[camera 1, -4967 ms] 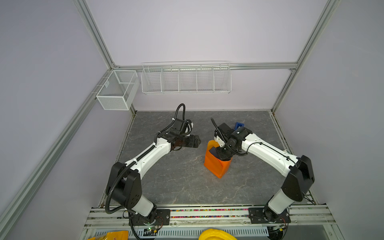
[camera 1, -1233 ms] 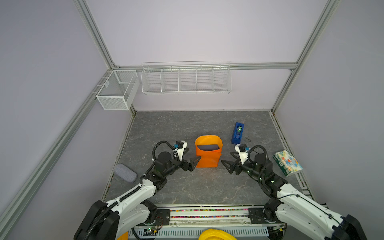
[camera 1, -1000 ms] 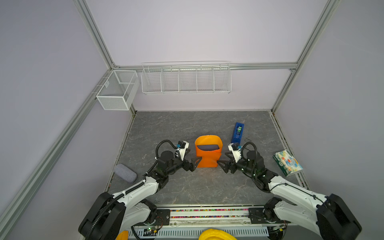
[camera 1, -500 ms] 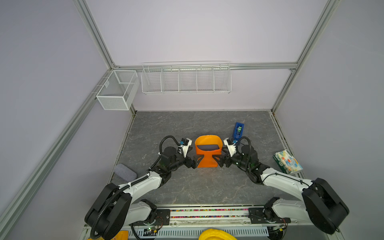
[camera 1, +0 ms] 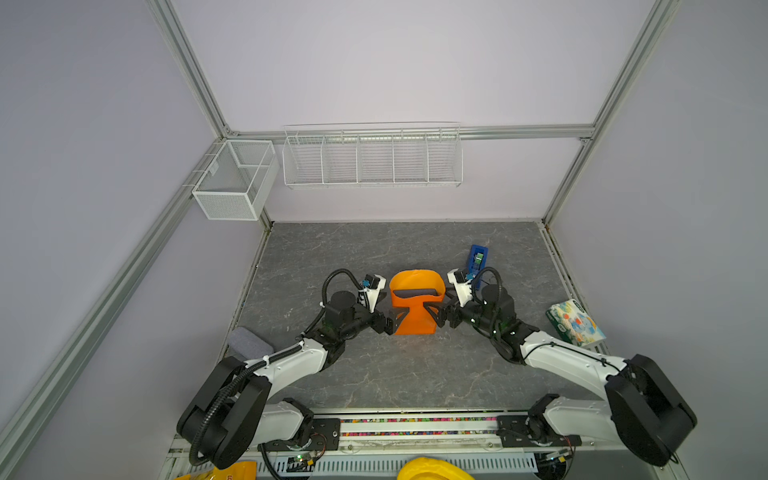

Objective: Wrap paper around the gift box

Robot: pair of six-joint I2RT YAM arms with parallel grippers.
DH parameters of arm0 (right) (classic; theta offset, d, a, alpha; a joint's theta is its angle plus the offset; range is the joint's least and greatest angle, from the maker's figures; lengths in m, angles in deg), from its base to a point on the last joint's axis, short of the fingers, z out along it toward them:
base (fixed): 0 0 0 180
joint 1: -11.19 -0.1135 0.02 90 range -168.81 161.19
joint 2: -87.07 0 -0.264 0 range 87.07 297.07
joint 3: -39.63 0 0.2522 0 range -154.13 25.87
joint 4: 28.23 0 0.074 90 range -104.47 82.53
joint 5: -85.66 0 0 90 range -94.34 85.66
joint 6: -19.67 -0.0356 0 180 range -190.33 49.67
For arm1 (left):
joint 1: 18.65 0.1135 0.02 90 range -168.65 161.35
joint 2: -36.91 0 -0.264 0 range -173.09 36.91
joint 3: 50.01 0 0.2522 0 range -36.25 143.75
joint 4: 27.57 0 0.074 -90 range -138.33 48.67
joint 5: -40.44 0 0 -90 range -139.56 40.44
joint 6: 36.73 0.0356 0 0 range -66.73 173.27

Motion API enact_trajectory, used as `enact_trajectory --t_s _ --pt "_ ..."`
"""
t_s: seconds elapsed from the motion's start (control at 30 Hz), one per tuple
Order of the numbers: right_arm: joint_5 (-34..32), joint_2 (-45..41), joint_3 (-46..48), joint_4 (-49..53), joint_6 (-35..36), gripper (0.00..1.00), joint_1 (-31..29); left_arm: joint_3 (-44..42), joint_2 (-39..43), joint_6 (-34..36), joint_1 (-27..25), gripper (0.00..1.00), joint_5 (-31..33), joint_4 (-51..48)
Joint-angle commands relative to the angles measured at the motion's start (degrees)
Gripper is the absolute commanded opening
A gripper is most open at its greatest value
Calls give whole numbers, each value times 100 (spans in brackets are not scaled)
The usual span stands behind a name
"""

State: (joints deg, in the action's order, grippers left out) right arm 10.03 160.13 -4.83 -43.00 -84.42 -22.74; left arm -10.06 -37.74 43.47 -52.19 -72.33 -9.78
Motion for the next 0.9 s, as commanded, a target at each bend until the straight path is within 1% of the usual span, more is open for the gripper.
enact_trajectory --t_s 0.0,0.37,0.53,0.63,0.77,0.87 --pt "-77 116 -128 24 -66 96 -43 173 -127 -38 -21 100 29 245" --pt "-74 336 -182 41 -176 99 -43 259 -350 -315 -22 99 4 492" --pt "-117 428 -201 80 -230 100 -48 251 -414 -408 -21 99 104 553" --pt "-141 463 -210 102 -256 98 -51 318 -498 -461 -21 98 76 456" --pt "-118 525 -232 110 -284 92 -44 351 -632 -516 -21 96 64 431" --pt "-139 567 -244 150 -296 91 -49 368 -691 -538 -21 95 46 435"
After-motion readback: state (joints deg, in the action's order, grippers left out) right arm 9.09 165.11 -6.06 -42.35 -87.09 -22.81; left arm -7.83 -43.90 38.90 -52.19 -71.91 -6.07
